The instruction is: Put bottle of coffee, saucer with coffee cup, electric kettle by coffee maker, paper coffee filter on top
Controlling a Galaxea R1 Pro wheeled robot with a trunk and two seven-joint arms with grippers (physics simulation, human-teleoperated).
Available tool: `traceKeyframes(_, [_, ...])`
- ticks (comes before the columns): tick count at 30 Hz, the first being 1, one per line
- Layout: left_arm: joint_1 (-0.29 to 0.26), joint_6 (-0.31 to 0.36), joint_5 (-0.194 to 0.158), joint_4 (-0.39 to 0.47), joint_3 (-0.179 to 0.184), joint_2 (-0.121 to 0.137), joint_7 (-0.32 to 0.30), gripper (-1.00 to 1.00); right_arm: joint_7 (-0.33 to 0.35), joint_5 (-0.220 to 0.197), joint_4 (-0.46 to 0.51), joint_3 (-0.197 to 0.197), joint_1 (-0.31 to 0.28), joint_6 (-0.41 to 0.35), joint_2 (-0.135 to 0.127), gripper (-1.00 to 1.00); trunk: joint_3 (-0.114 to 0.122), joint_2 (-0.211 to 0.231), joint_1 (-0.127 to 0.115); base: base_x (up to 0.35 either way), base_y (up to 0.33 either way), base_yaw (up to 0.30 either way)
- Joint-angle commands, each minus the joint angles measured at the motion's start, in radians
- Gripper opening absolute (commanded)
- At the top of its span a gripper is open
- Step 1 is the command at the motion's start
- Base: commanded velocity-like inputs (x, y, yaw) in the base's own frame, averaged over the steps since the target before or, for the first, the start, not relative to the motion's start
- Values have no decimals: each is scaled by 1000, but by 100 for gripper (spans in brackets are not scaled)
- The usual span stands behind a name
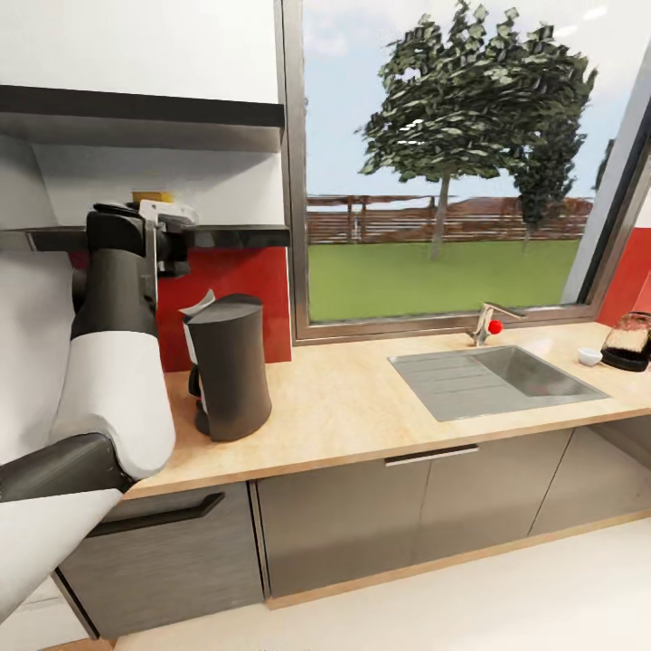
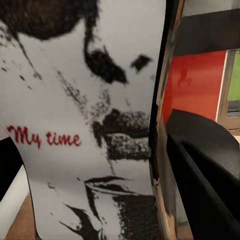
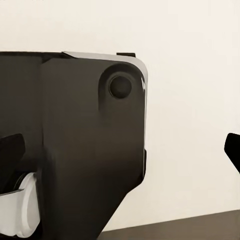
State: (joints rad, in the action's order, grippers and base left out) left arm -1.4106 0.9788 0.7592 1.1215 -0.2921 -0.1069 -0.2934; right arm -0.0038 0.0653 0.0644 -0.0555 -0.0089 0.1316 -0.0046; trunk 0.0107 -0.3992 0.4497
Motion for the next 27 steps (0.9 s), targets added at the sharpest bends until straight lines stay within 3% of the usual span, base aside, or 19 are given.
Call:
traceKeyframes(1, [15,-6,-7,14,-2,8,-10,-100,-1,7,0,-6,0,3,0,100,0,-1,0,-3,0,0])
traceKeyframes(3, [30,-15,-25,23,-2,19,-10,-100,0,7,1,-6,0,3,0,100,0,-1,0,-2,0,0])
traceKeyframes(7, [88,-39,-106,43,-2,79,-9,-100,0,7,5,-6,0,3,1,100,0,-1,0,0,0,0])
traceKeyframes(10, [112,-43,-125,48,-2,101,-9,-100,0,7,6,-6,0,3,2,100,0,-1,0,0,0,0])
traceKeyframes(11, [122,-44,-132,55,-2,122,-9,-100,0,7,6,-6,0,3,2,100,0,-1,0,0,0,0])
traceKeyframes(12, [127,-44,-134,58,-2,140,-10,-100,0,7,6,-6,0,3,3,100,0,-1,0,0,0,0])
traceKeyframes(14, [154,-53,-136,62,-1,155,-9,-100,0,7,7,-6,0,3,3,100,0,-1,0,0,0,0])
traceKeyframes(17, [213,-143,-133,67,-3,162,-6,-100,0,7,8,-6,0,3,4,100,0,-1,0,0,0,0])
traceKeyframes(19, [239,-164,-132,67,-5,173,-3,-100,0,7,10,-6,0,3,5,100,0,-1,0,0,0,0])
traceKeyframes(20, [259,-172,-133,67,-5,192,-1,-100,0,7,10,-6,0,3,5,100,0,-1,0,0,0,0])
traceKeyframes(25, [330,-193,-134,67,-5,203,5,-100,0,5,12,-6,0,3,5,100,0,-1,0,0,0,0])
traceKeyframes(27, [365,-254,-134,63,-35,203,11,-100,1,4,29,-6,0,3,6,100,0,-1,0,0,0,0])
